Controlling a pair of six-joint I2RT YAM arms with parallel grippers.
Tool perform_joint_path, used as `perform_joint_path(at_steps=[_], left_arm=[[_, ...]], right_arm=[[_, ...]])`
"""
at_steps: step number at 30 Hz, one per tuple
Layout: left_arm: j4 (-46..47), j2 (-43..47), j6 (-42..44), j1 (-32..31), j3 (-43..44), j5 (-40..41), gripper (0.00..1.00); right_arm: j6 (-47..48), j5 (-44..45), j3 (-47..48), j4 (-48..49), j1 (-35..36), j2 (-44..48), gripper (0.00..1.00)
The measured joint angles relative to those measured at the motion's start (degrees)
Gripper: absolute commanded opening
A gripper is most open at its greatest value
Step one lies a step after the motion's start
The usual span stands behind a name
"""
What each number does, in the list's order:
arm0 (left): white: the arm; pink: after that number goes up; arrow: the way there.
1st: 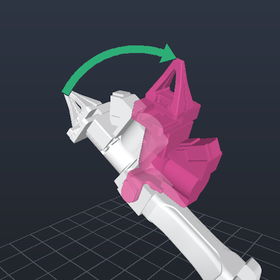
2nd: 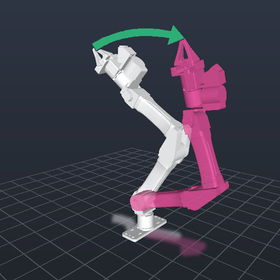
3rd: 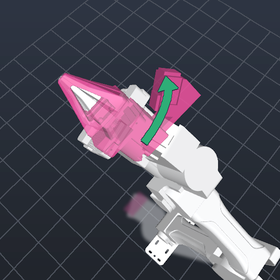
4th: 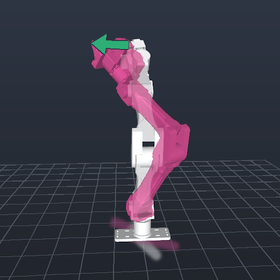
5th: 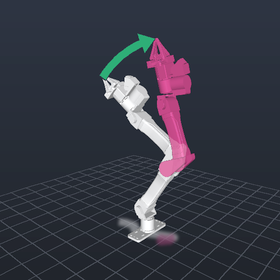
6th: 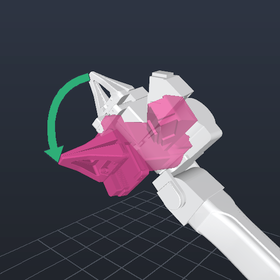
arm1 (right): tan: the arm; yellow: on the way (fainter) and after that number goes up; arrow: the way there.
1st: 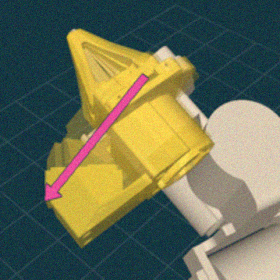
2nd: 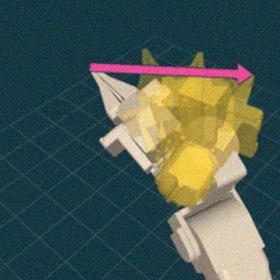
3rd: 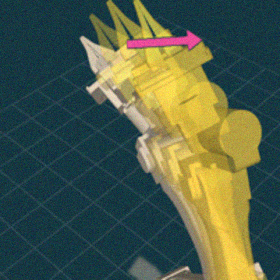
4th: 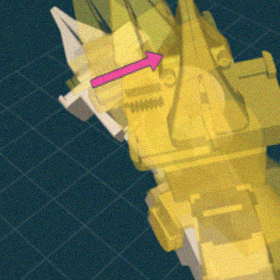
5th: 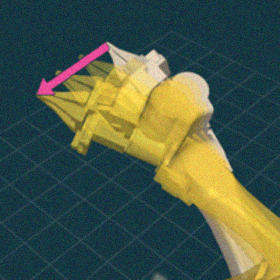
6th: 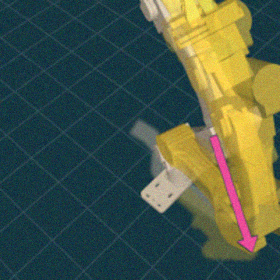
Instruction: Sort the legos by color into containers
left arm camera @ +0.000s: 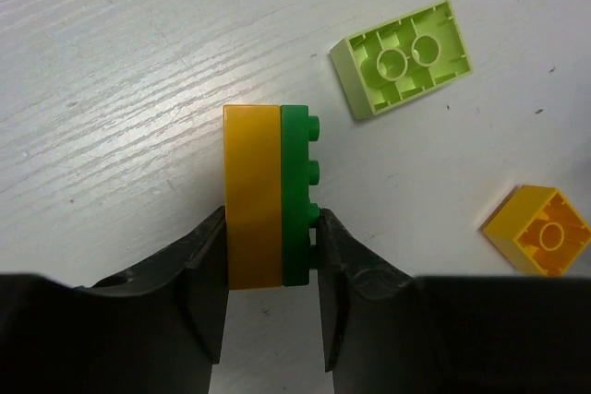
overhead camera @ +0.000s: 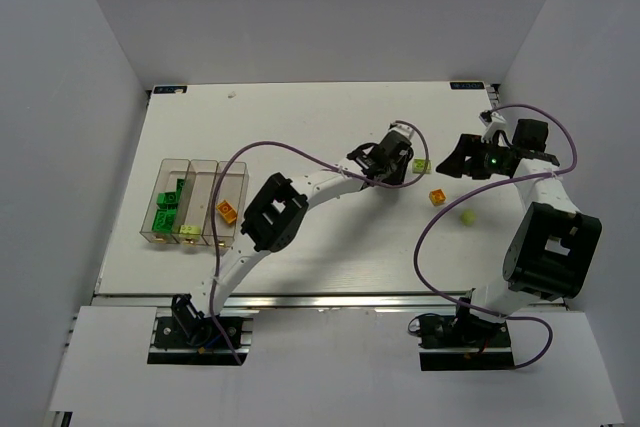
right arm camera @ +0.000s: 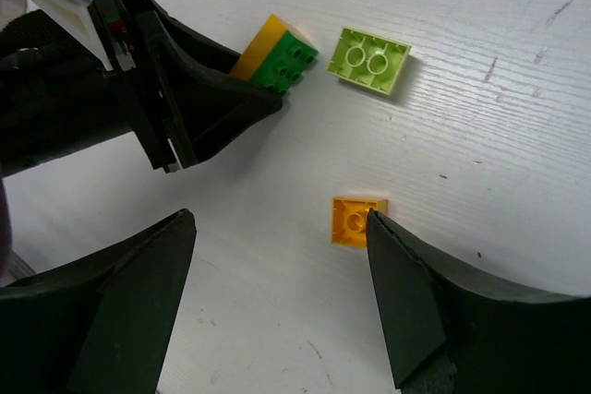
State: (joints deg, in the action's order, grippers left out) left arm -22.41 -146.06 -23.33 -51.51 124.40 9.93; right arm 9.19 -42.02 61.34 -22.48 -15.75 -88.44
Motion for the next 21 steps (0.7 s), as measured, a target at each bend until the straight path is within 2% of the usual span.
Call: perform_joint_path(at_steps=[1,4,7,8,12,15,21], left_arm=[[1.27,0.44,0.22,0.0,-1.27,-0.02,0.28],[4.02,3.43,0.44,0.02,-6.78,-0.61,0.24],[6.78,8.68,0.44,0.04,-15.61,-2.93,0.24],[7.87,10.8,0.37,0.02,-18.97,-4.04,0.24],[15.72,22.18,-1.01,0.02,-35.19,-9.29,0.25],[21.9,30.6,-2.99,0.02,-44.22,-12.61,0.26],[30.64,37.05,-5.95,0.02,-48.39,-15.13,0.26]], right_arm=[[-0.07,-0.68,0.0,-0.02,0.02,0.0,0.81],[-0.98,-2.32,0.0,-0.02,0.15,0.0,0.82],[-3.87,-3.63,0.02,0.04,0.79,-0.11,0.84],[-5.42,-3.85,0.04,0.13,1.11,-0.2,0.89],[-14.32,-3.56,0.17,1.03,3.63,-0.98,0.89],[-20.55,-3.15,0.17,1.88,7.69,-1.73,0.89],[-28.63,-2.14,0.39,2.12,16.52,-2.23,0.89]])
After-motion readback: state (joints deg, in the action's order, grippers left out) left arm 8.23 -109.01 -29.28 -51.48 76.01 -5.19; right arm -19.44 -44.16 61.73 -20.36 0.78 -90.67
